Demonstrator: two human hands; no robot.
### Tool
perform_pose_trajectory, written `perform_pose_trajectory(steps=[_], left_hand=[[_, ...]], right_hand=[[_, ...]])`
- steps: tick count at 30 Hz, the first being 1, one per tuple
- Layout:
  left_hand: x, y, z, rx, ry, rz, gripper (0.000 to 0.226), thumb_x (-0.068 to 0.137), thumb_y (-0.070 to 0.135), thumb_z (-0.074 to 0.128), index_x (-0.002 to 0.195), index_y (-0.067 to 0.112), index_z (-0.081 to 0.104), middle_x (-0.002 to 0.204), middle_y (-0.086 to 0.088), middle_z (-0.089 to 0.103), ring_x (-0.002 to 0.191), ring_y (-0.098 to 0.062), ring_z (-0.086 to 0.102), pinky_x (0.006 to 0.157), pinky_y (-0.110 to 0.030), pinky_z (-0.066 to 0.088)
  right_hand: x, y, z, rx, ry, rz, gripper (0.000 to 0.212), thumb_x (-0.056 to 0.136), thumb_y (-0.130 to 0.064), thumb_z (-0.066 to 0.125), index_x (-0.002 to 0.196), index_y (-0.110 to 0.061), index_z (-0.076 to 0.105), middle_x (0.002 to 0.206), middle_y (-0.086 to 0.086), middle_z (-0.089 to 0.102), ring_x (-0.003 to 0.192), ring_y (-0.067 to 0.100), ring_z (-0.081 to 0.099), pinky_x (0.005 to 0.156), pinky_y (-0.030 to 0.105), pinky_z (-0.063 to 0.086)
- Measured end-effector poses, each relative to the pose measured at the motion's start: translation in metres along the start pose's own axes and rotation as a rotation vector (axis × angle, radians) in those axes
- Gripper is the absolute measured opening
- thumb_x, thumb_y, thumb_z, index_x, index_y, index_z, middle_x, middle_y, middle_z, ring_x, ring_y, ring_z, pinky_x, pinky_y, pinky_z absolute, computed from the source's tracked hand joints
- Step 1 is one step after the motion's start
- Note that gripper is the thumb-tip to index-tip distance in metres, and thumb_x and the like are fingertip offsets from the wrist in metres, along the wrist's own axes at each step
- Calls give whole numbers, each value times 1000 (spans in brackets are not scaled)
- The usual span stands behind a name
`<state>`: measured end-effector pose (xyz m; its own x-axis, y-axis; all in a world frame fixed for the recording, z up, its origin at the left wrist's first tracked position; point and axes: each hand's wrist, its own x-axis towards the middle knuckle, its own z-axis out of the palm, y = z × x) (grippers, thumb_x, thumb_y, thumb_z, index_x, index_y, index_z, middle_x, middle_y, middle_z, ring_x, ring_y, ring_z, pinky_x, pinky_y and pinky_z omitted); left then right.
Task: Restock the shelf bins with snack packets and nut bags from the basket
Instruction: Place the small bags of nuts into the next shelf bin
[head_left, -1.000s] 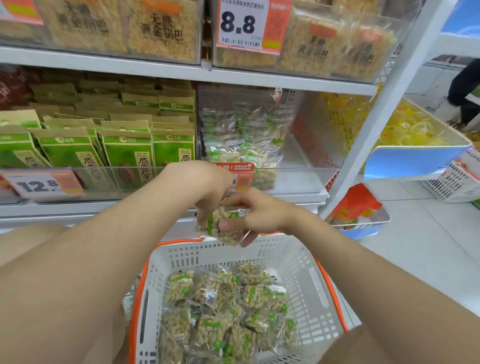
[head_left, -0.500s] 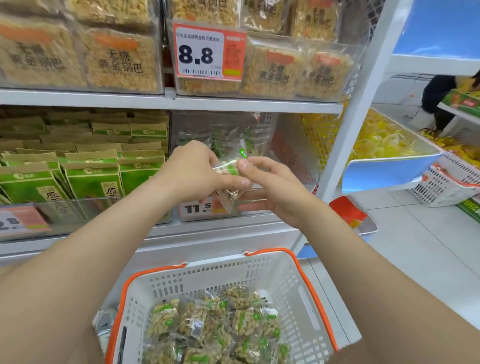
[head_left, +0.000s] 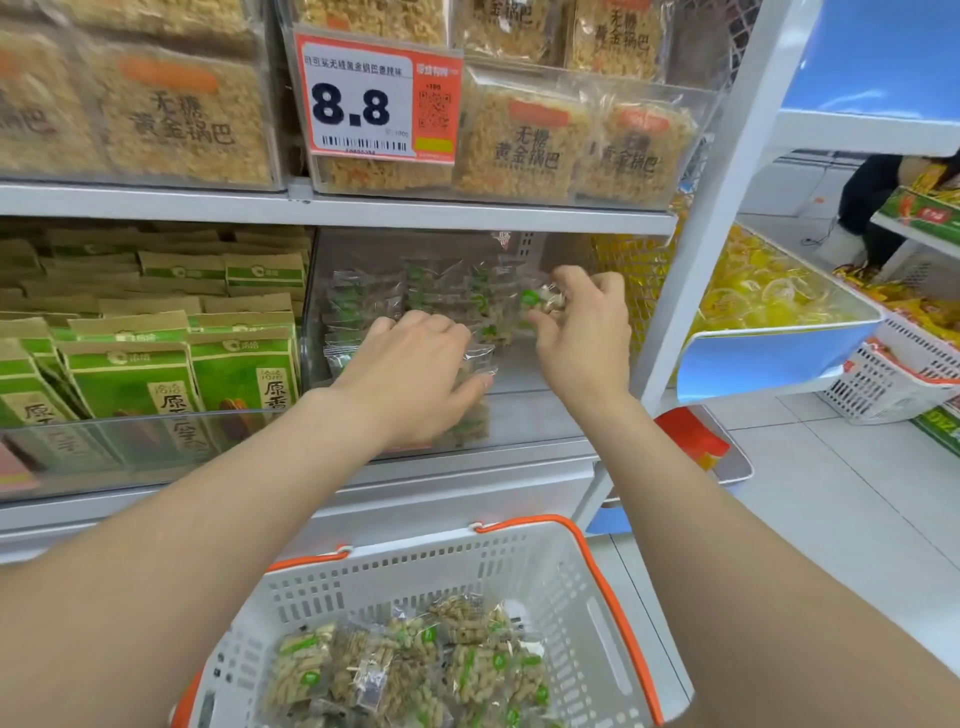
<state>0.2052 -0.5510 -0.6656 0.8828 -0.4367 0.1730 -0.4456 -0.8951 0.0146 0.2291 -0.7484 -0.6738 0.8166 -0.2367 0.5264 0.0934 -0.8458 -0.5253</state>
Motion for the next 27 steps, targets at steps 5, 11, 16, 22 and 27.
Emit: perform_pose_trajectory(steps=[5, 11, 16, 22, 27], left_hand=[[12, -2, 13, 65, -56, -6, 67, 101, 69, 30, 136, 18, 55, 139, -4, 59, 130, -29, 52, 104, -48, 41], [17, -1, 10, 106, -96, 13, 62, 103, 66, 31, 132, 18, 57, 132, -6, 59, 124, -30, 55, 100, -48, 41], [17, -3, 11, 112, -104, 31, 63, 104, 65, 29, 136, 17, 55, 134, -6, 58, 125, -31, 54, 101, -49, 41], [13, -2, 11, 116, -126, 32, 60, 106, 62, 28, 135, 16, 53, 137, -7, 54, 129, -32, 51, 103, -50, 40], [13, -5, 13, 92, -151, 41, 61, 106, 61, 28, 140, 15, 49, 148, -9, 48, 136, -32, 46, 108, -51, 38]], right_hand=[[10, 1, 25, -127, -211, 77, 33, 99, -18, 64, 132, -19, 56, 129, 14, 41, 94, 49, 62, 77, 44, 45], [25, 4, 49, -73, -423, 160, 64, 98, -8, 56, 156, -22, 33, 144, 27, 37, 113, 51, 56, 94, 43, 46], [32, 9, 46, 63, -340, 250, 59, 90, -4, 60, 145, -6, 39, 140, 22, 44, 102, 35, 47, 85, 27, 31], [27, 10, 45, -48, -621, 132, 39, 86, -9, 52, 119, -10, 74, 126, 17, 69, 116, 38, 62, 100, 39, 52], [28, 7, 49, -112, -784, 31, 64, 73, -23, 39, 130, -8, 66, 133, 19, 64, 122, 38, 58, 105, 47, 50]])
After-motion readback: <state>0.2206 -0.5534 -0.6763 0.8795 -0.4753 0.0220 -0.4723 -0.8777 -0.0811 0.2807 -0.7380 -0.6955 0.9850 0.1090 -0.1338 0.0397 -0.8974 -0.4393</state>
